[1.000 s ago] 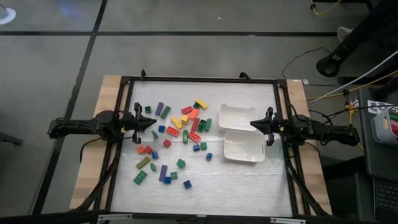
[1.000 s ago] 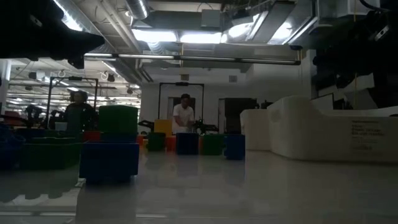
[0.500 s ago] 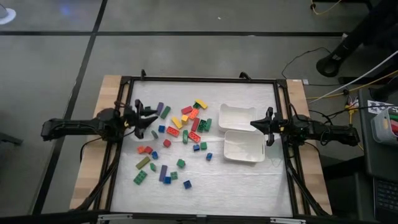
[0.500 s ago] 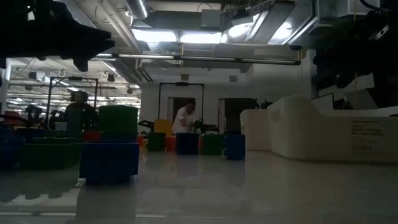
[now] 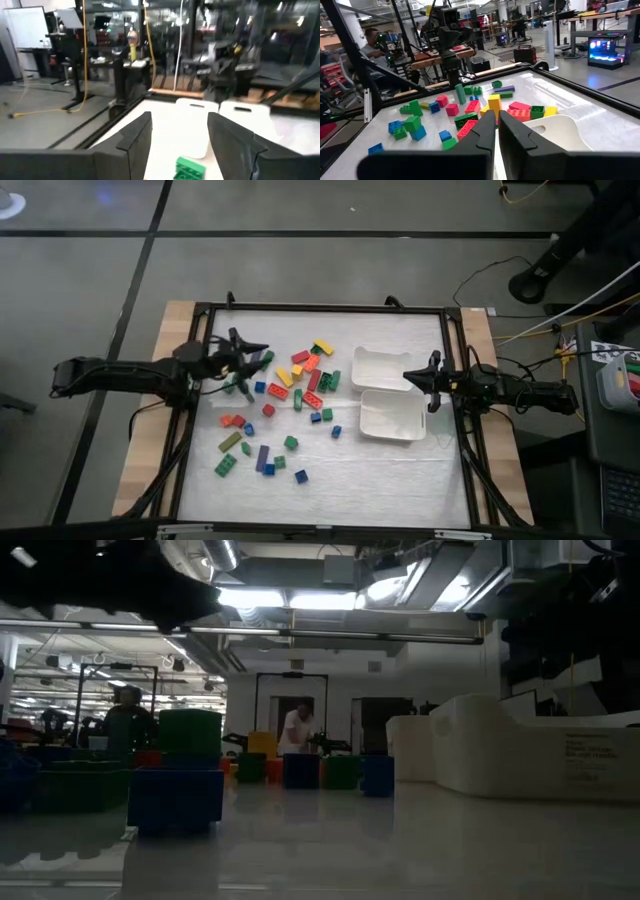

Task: Sort blocks by size
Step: Put the yellow thick rectangle block into the top white bin

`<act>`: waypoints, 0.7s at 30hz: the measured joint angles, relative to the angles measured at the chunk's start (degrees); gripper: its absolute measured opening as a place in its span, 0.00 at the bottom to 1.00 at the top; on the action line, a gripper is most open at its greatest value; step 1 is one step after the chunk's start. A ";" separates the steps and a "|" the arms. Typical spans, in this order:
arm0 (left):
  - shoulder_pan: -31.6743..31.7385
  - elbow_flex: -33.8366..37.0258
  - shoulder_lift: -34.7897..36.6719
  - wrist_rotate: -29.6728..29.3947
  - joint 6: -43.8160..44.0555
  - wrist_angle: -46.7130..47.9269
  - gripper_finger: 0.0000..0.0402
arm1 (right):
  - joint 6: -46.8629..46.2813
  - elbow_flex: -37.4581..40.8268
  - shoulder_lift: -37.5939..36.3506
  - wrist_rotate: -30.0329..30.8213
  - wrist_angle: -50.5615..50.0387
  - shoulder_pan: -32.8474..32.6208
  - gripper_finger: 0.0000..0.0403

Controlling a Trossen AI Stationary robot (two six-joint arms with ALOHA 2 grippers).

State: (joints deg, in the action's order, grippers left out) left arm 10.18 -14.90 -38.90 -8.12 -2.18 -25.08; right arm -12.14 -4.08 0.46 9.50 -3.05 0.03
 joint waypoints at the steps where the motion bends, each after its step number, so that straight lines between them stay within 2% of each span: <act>1: 0.42 -1.64 -1.98 0.02 -0.77 1.62 0.45 | 0.00 0.00 0.01 0.00 0.00 -0.01 0.06; 6: 2.22 -8.55 -10.96 2.12 -4.91 9.77 0.45 | 0.00 0.00 0.01 0.00 -0.02 0.00 0.06; 14: 5.26 -15.54 -23.95 8.60 -7.48 11.73 0.45 | -0.02 0.00 -0.01 0.00 -0.11 -0.02 0.07; 21: 8.56 -21.55 -32.59 14.37 -9.57 18.88 0.45 | -0.02 0.00 0.00 -0.02 -0.13 -0.01 0.21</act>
State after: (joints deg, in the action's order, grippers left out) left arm 18.75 -36.46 -71.49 6.25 -11.75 -6.20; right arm -12.16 -4.08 0.46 9.47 -3.18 0.02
